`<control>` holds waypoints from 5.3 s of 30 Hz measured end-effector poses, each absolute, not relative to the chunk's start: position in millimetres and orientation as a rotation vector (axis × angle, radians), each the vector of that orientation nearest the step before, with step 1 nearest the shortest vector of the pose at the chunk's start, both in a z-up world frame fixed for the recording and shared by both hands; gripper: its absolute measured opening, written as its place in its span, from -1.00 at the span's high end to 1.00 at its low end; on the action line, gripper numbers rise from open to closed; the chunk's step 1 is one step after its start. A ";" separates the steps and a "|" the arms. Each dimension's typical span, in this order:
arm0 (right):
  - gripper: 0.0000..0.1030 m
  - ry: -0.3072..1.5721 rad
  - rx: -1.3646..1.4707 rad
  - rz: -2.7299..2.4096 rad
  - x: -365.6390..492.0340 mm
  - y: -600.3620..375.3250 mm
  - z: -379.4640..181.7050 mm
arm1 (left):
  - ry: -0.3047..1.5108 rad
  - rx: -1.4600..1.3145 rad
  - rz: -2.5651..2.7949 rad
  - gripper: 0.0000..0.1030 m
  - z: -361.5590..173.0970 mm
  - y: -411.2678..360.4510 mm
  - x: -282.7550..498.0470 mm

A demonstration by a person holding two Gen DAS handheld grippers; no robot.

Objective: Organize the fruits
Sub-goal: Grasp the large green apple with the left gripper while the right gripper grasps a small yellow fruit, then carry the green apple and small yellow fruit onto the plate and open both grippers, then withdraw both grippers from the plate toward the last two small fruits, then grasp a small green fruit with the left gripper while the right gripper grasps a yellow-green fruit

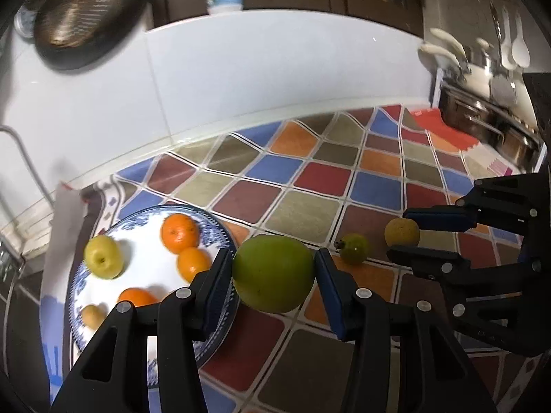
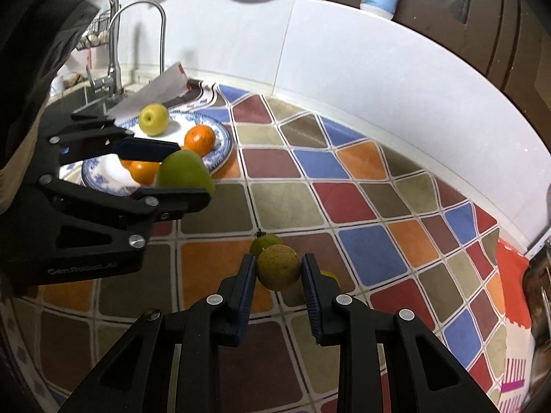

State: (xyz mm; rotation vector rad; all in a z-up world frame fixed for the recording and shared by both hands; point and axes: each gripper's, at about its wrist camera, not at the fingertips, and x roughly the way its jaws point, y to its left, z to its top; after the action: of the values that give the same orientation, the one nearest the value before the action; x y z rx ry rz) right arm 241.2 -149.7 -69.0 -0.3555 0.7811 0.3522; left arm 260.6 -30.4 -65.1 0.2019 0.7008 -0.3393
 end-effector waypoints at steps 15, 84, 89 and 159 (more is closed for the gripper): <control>0.45 0.671 -0.289 0.394 210.0 -125.6 -29.7 | 0.629 0.106 -0.219 0.06 -31.6 12.1 210.3; 0.32 0.733 -0.160 0.452 317.3 2.1 -67.4 | 0.655 0.107 -0.180 -0.05 -61.9 130.4 298.7; 0.32 0.712 -0.167 0.427 308.5 -4.0 -59.2 | 0.603 0.121 -0.149 -0.19 -46.6 129.2 286.5; -0.20 0.678 -0.229 0.271 208.9 -205.3 -37.1 | 0.529 0.337 -0.372 -0.60 -36.9 -76.4 205.4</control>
State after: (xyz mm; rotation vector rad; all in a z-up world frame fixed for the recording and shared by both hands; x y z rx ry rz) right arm 208.9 -205.3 -37.1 -0.2294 0.6781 0.2708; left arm 205.4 -76.4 -36.9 0.3372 0.5291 -0.3724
